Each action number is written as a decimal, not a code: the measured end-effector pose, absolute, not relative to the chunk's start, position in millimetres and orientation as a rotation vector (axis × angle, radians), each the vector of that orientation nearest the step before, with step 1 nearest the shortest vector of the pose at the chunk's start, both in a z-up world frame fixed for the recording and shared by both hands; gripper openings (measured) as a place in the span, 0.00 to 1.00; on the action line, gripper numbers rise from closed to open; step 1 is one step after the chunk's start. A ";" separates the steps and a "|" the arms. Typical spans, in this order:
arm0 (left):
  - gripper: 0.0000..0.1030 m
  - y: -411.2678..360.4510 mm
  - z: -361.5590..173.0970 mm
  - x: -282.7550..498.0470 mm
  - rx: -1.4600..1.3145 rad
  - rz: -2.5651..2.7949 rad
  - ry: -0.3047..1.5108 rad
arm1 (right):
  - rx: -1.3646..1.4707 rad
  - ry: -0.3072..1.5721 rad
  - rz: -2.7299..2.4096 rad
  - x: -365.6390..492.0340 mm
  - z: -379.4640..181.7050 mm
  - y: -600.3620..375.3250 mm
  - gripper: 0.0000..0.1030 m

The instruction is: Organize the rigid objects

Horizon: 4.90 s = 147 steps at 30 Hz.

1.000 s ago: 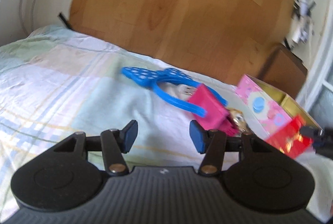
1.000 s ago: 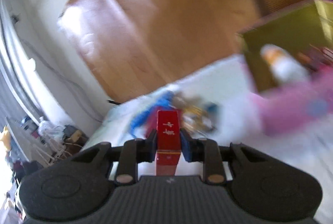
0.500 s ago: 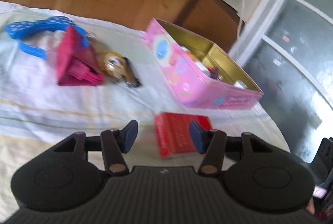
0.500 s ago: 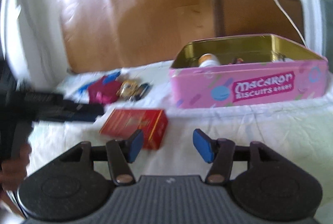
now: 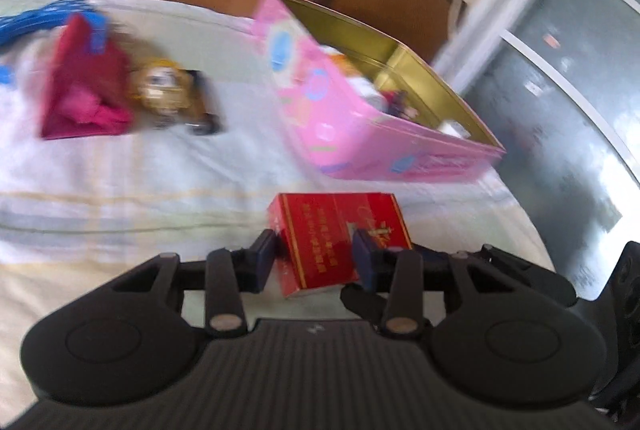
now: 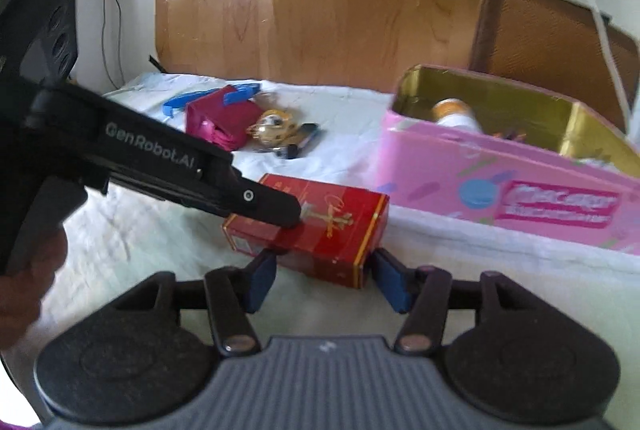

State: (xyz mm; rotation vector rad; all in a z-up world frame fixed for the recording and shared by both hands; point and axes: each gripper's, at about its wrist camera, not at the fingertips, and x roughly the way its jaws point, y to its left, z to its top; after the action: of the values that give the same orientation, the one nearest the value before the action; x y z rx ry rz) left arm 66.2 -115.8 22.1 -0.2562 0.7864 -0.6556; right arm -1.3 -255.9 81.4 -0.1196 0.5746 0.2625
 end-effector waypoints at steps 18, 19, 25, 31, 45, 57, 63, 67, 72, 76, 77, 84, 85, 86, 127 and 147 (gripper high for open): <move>0.44 -326.0 31.6 43.6 0.015 -0.979 0.802 | 0.078 0.534 -0.118 -83.0 68.2 -421.6 0.53; 0.44 -327.0 40.1 48.4 0.006 -0.982 0.784 | 0.076 0.508 -0.121 -82.6 73.4 -424.2 0.53; 0.44 -328.7 100.7 85.4 -0.045 -0.924 0.609 | 0.080 0.301 -0.090 -47.8 125.1 -435.0 0.53; 0.49 -327.5 96.1 145.4 -0.047 -0.750 0.604 | 0.077 0.329 -0.043 35.2 121.9 -430.6 0.52; 0.74 -190.4 89.8 107.0 -0.169 -0.644 0.441 | 0.088 0.257 -0.120 51.5 122.6 -399.5 0.54; 0.73 71.5 30.6 82.0 -0.291 -0.069 0.543 | 0.138 0.422 0.395 121.1 160.2 -230.0 0.48; 0.74 89.0 34.5 111.4 -0.442 -0.102 0.553 | 0.147 0.622 0.404 208.4 145.3 -152.7 0.38; 0.74 84.0 34.9 144.6 -0.476 -0.119 0.612 | 0.126 0.728 0.357 233.7 123.7 -127.7 0.36; 0.31 79.4 13.0 167.4 -0.483 -0.039 0.650 | 0.180 0.788 0.356 231.5 105.0 -123.6 0.08; 0.07 95.5 10.0 149.8 -0.539 -0.061 0.634 | 0.077 0.678 0.419 198.6 124.1 -114.4 0.09; 0.07 98.8 14.4 138.3 -0.520 -0.058 0.603 | 0.058 0.644 0.443 186.0 128.4 -110.3 0.10; 0.09 128.0 26.0 28.6 -0.389 -0.041 0.541 | 0.039 0.635 0.628 84.2 103.8 -106.0 0.11; 0.09 130.1 22.5 16.6 -0.376 -0.045 0.558 | 0.048 0.659 0.644 74.5 96.3 -107.7 0.12; 0.10 131.0 17.8 3.9 -0.362 -0.045 0.578 | 0.059 0.686 0.667 63.0 86.5 -109.8 0.12; 0.36 -299.3 85.0 278.3 0.130 -0.409 0.631 | 0.080 0.638 -0.025 207.1 118.9 -441.5 0.21; 0.64 -166.9 130.6 127.7 0.144 -0.222 0.351 | 0.149 0.242 0.088 39.1 143.3 -325.4 0.41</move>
State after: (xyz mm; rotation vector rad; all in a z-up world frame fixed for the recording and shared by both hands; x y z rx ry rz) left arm 127.7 -166.9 130.6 0.1444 0.3506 -0.2219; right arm 39.1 -325.4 143.3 0.1485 0.2420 0.0876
